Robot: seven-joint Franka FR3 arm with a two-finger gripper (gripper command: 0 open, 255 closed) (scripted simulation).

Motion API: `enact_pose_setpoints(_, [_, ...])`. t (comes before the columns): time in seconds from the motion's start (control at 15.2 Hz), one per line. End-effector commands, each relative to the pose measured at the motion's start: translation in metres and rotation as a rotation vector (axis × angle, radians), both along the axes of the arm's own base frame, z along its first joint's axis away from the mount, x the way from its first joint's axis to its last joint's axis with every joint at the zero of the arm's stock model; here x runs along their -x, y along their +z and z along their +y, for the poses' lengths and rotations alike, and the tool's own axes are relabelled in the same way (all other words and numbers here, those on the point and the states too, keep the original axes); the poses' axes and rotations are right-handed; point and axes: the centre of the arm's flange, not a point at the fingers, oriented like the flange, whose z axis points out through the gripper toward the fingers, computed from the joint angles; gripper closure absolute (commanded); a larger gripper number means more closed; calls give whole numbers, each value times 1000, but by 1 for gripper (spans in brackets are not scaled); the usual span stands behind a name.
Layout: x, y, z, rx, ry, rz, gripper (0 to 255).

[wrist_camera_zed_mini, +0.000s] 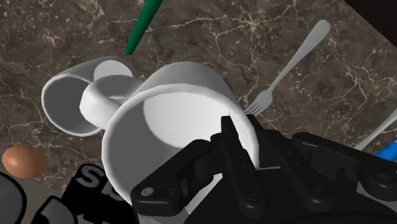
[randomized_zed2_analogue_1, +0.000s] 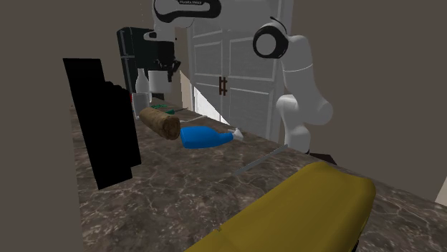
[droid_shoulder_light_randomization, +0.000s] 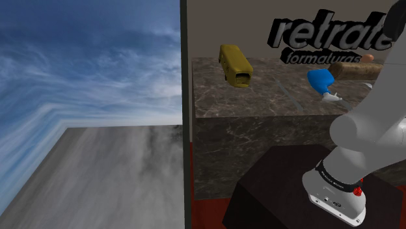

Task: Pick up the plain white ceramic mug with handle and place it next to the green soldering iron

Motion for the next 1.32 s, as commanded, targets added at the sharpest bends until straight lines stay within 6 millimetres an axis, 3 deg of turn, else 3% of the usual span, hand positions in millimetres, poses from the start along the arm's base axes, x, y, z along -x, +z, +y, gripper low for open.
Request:
enact_pose_setpoints(0.0, [0,-10,-1,1,0,0,255])
enact_pose_setpoints(1.25, [0,-111,-1,1,0,0,255])
